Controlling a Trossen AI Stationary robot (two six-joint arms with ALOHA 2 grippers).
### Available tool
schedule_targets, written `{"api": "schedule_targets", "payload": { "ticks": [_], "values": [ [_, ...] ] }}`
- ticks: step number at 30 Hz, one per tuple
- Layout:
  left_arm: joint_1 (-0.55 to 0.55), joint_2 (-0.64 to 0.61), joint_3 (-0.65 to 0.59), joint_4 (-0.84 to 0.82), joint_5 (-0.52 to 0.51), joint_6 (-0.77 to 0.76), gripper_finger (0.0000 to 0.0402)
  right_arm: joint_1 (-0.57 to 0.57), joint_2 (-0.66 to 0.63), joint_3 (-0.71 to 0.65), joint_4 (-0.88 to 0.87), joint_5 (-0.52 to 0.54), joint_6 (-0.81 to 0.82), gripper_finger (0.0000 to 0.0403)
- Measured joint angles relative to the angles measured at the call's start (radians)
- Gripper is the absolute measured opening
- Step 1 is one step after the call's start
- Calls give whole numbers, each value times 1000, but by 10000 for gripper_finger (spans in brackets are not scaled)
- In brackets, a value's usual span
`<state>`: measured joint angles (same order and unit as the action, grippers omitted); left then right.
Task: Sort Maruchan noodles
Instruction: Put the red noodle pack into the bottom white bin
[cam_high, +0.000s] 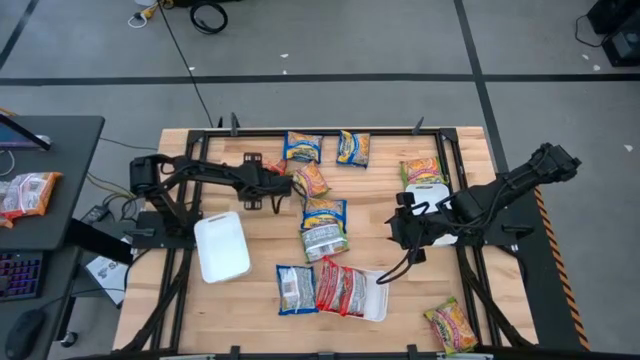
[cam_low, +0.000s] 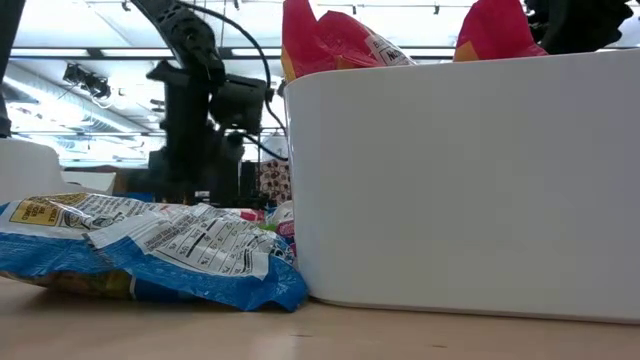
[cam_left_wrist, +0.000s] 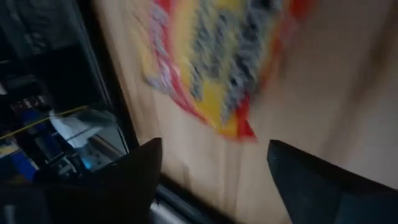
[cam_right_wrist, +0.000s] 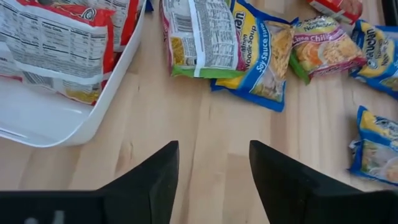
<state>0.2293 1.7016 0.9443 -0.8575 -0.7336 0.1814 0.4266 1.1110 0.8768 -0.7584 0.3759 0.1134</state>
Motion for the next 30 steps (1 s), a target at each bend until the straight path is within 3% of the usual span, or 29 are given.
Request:
{"api": "schedule_targets", "payload": {
  "ticks": [4, 12, 20, 25, 30],
  "values": [
    [10, 1, -34, 120, 5, 38, 319, -2, 0, 0, 0, -13, -23, 202],
    [84, 1, -99, 235, -4, 50, 316, -3, 0, 0, -6, -53, -50, 203],
    [110, -7, -183, 510, 140, 171, 305, -23, 0, 0, 3, -54, -37, 202],
    [107, -3, -191, 533, 147, 103, 230, -30, 0, 0, 38, -52, -39, 199],
    [108, -2, -139, 477, 176, -171, 105, -31, 0, 0, 49, -27, -58, 197]
  ]
}}
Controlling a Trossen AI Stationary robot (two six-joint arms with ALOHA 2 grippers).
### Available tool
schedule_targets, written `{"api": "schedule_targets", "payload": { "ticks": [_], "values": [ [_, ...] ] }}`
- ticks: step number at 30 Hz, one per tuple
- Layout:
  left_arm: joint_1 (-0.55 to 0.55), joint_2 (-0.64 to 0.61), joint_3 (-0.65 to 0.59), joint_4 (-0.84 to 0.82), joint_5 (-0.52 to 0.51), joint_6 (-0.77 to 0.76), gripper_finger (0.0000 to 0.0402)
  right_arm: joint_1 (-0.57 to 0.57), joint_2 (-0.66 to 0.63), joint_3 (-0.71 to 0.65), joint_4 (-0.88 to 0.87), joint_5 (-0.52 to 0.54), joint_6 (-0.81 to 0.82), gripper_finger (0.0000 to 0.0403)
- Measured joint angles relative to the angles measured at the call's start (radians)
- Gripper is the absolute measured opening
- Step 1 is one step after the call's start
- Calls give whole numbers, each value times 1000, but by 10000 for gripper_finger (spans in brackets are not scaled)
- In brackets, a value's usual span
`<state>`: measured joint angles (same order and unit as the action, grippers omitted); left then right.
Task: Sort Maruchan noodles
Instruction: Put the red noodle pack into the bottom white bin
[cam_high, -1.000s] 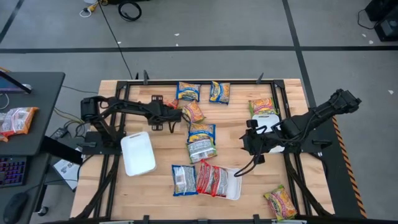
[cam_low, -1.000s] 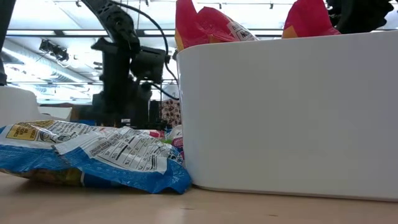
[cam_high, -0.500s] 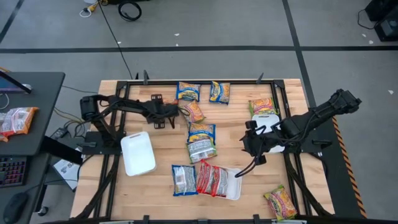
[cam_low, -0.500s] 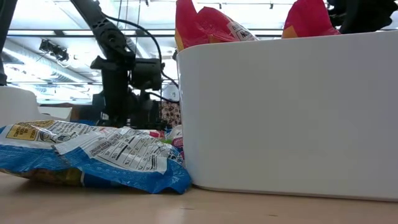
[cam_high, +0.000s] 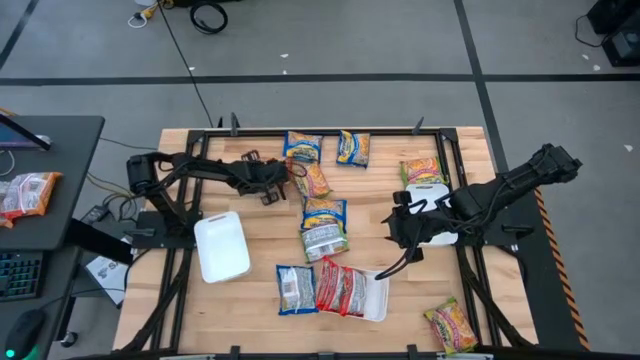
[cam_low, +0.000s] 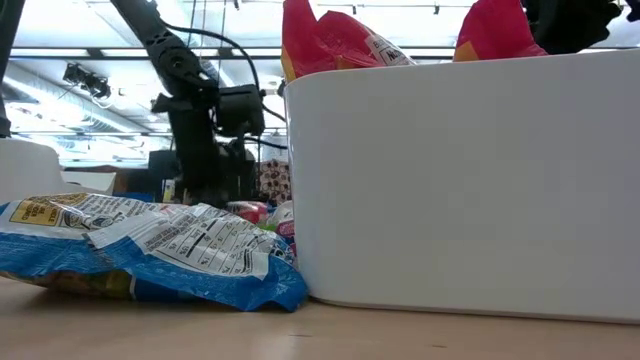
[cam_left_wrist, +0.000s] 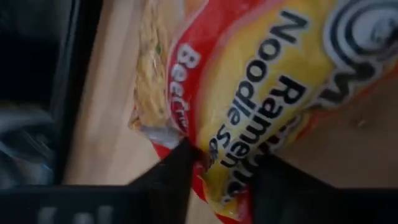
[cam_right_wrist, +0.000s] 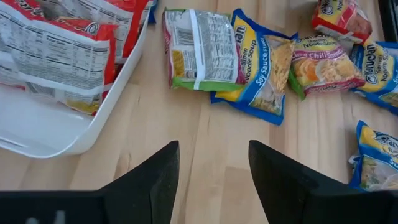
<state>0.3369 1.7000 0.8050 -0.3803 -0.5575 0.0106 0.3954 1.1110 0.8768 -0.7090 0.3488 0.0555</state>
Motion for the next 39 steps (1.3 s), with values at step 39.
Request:
{"api": "schedule_targets", "payload": {
  "ticks": [39],
  "values": [
    [-368, 40, 87, 932, -403, -457, 32, -284, 435, -189, 1457, 351, 319, 231]
  ]
}}
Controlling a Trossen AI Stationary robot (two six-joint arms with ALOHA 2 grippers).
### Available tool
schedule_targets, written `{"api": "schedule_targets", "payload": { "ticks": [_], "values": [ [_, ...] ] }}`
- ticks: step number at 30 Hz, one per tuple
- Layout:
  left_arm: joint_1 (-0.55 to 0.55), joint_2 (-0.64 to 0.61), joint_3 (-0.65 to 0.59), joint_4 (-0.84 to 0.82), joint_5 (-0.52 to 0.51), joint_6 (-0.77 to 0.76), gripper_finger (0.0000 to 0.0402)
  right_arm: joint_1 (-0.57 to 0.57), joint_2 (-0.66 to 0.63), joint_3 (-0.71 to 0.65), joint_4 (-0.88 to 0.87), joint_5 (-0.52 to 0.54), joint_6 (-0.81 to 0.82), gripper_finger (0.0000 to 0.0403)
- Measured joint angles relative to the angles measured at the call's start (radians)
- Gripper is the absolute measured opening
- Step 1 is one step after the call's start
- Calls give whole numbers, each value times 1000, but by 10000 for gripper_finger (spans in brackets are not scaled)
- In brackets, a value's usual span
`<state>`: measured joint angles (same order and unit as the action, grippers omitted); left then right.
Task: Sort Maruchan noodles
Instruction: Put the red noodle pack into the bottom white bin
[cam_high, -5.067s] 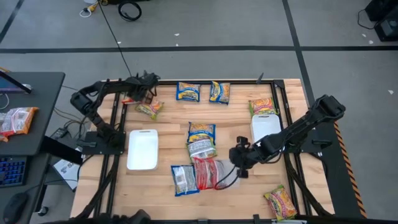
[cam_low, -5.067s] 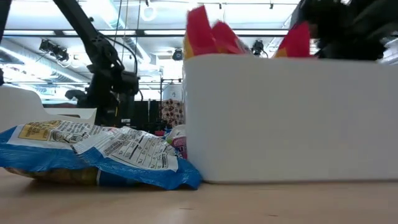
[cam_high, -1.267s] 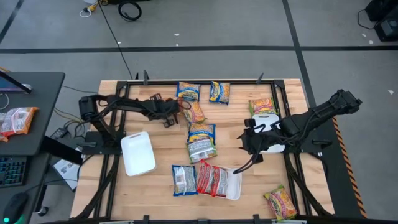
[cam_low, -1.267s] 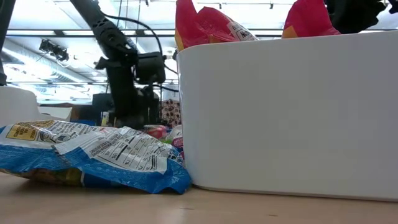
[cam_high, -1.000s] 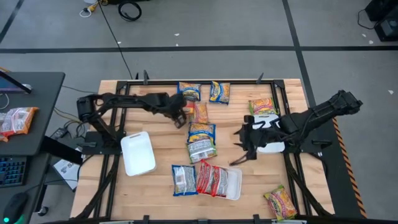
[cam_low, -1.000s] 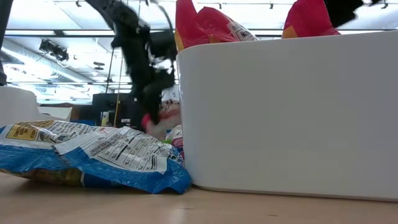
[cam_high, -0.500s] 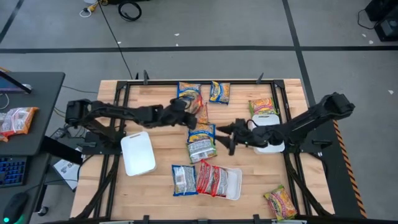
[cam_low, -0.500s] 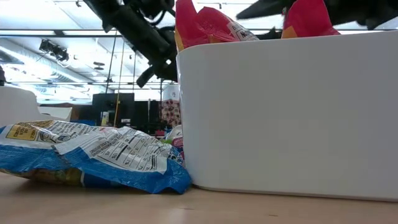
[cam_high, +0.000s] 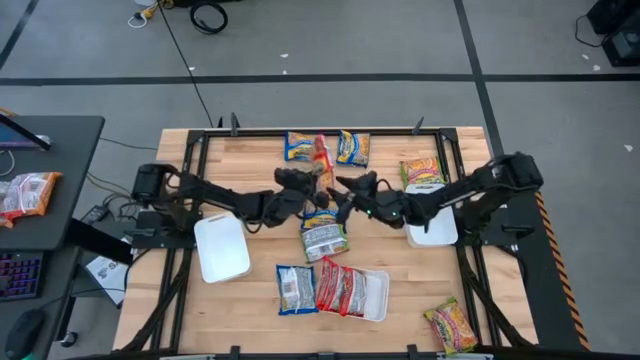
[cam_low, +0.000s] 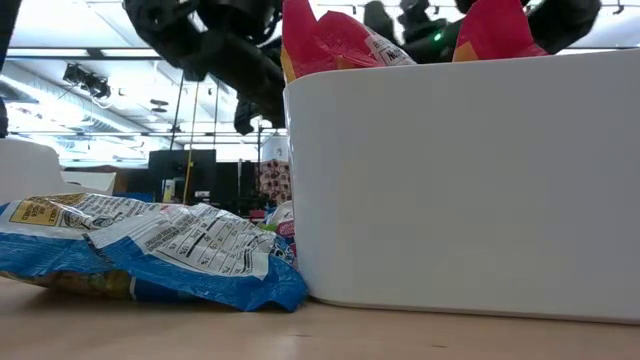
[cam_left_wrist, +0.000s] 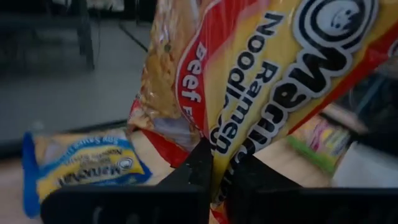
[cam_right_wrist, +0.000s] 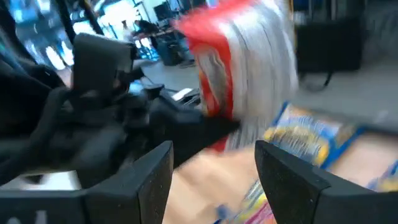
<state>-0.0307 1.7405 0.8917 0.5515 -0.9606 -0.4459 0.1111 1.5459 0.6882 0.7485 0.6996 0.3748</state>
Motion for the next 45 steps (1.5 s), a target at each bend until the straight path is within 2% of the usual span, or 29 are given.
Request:
{"api": "schedule_targets", "payload": {
  "ticks": [2, 5, 9, 12, 15, 18, 20, 24, 29, 34, 37, 39, 42, 45],
  "values": [
    [0, 28, 0, 54, 0, 102, 33, -21, 15, 1, 20, -79, -153, 231],
    [0, 41, 0, 85, -4, 212, 34, -36, 26, -1, 28, -93, -226, 231],
    [2, 47, 0, 125, -22, 248, 34, -65, 26, -1, 134, -89, -320, 231],
    [2, 45, 0, 176, -31, 247, 35, -94, 25, -1, 258, -128, -401, 231],
    [0, 45, 0, 213, -82, 257, 32, -121, 10, -1, 268, -154, -402, 231],
    [7, 39, 0, 268, -74, 261, 30, -139, -25, -1, 215, -170, -332, 226],
    [13, 33, 0, 319, -11, 256, 29, -143, -70, -1, 131, -201, -298, 224],
    [20, -18, 38, 322, 70, 218, 29, -133, -222, 12, -116, -219, -226, 222],
    [8, -91, 147, 130, 100, 194, 28, -121, -402, 115, -434, -221, -183, 222],
    [-8, -108, 378, -169, 123, 205, 28, -132, -437, 273, -615, -261, -205, 222],
    [2, -105, 520, -371, 131, 209, 27, -135, -414, 357, -662, -288, -251, 222],
    [15, -106, 569, -441, 129, 217, 27, -134, -398, 405, -656, -280, -291, 222],
    [29, -104, 595, -486, 127, 260, 27, -141, -381, 446, -668, -209, -311, 228],
    [37, -104, 603, -484, 154, 280, 27, -157, -372, 457, -671, -205, -311, 244]
  ]
}}
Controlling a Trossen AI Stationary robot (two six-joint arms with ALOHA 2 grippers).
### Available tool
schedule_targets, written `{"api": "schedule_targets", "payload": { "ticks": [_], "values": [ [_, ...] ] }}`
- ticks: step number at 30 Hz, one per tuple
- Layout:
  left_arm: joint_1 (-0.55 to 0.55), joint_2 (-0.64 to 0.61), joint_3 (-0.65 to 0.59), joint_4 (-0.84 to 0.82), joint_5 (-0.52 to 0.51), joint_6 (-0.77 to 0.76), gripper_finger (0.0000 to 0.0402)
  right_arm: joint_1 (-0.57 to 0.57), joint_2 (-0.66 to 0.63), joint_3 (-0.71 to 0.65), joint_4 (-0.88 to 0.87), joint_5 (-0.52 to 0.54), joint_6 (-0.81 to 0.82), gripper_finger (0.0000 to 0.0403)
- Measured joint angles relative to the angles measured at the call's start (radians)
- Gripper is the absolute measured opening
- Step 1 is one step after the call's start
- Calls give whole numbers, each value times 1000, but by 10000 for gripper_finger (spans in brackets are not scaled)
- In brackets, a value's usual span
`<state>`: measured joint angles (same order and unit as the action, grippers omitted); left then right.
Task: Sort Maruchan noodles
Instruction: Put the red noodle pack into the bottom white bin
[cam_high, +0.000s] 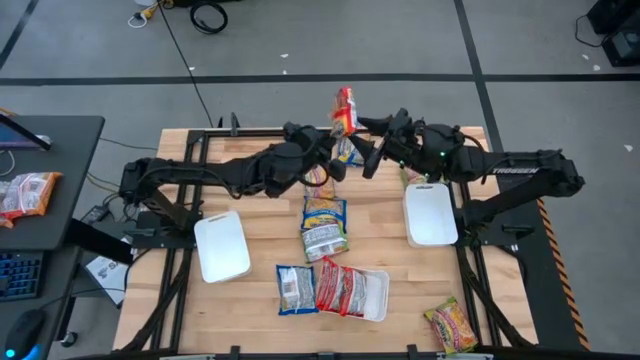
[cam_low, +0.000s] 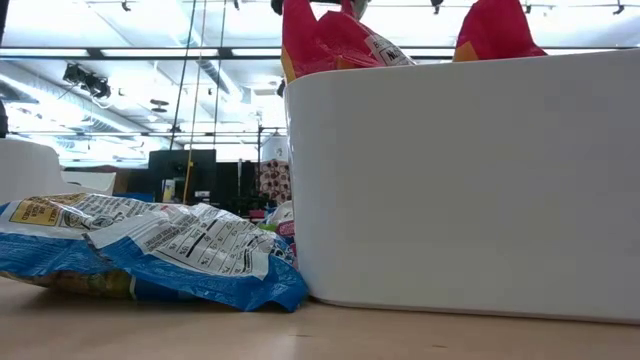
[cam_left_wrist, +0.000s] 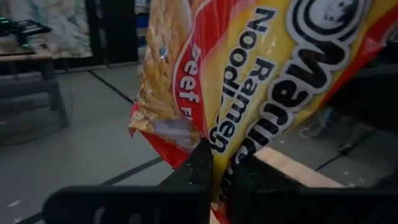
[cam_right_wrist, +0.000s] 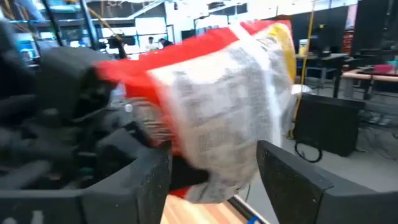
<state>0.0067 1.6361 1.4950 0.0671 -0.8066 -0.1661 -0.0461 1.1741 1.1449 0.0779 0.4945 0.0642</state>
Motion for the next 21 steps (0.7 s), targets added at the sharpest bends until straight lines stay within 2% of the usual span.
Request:
{"api": "schedule_targets", "payload": {
  "ticks": [7, 11, 14, 18, 21],
  "values": [
    [21, 0, -1, -8, 54, 43, 27, -18, 30, 2, 18, -52, 20, 307],
    [19, 0, -1, -8, 52, 69, 27, -17, 43, 2, 74, -62, -19, 316],
    [21, 0, -1, -17, 48, 70, 27, -21, 48, 2, 77, -63, -4, 304],
    [22, 0, -1, -21, 50, 81, 27, -34, 51, 2, 77, -87, 11, 267],
    [22, 0, -1, -23, 133, 103, 27, -35, 42, 2, 53, -74, 8, 228]
  ]
}}
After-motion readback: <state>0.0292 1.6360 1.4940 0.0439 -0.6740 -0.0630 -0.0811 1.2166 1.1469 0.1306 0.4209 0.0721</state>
